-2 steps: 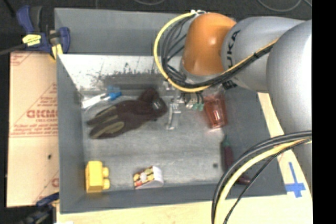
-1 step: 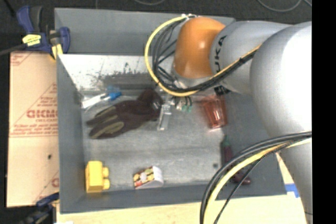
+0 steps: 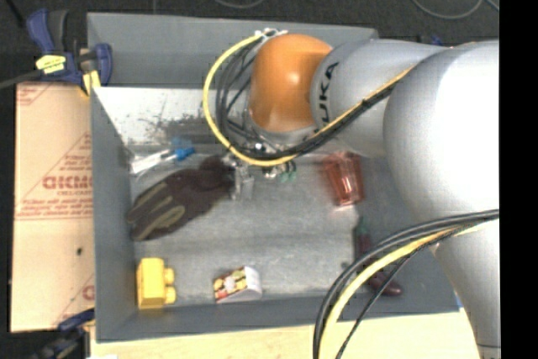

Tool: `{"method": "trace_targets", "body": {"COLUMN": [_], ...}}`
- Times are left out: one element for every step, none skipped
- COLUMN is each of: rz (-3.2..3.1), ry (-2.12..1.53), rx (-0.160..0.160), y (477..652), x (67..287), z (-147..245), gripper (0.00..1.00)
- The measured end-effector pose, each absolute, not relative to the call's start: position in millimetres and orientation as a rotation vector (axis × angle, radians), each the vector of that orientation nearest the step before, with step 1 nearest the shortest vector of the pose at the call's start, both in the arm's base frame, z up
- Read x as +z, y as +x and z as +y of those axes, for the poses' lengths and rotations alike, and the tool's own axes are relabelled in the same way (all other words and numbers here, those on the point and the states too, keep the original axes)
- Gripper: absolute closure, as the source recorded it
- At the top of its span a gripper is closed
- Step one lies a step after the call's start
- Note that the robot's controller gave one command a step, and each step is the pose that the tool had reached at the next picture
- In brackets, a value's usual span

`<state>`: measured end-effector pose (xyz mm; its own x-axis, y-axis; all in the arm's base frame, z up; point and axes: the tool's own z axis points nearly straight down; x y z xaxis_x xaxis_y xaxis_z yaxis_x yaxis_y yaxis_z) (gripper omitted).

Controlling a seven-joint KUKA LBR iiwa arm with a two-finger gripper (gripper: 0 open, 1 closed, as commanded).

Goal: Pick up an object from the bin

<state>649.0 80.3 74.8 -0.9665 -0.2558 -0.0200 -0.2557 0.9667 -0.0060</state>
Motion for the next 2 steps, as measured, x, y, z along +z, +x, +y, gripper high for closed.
{"method": "trace_targets", "body": {"rz": [3.095,2.995], "ry": [-0.402,-0.875], "rx": [-0.005,-0.012], "y": [649.0,631.3], "x": [75,238], "z": [80,49], "gripper": [1.0,1.0]}}
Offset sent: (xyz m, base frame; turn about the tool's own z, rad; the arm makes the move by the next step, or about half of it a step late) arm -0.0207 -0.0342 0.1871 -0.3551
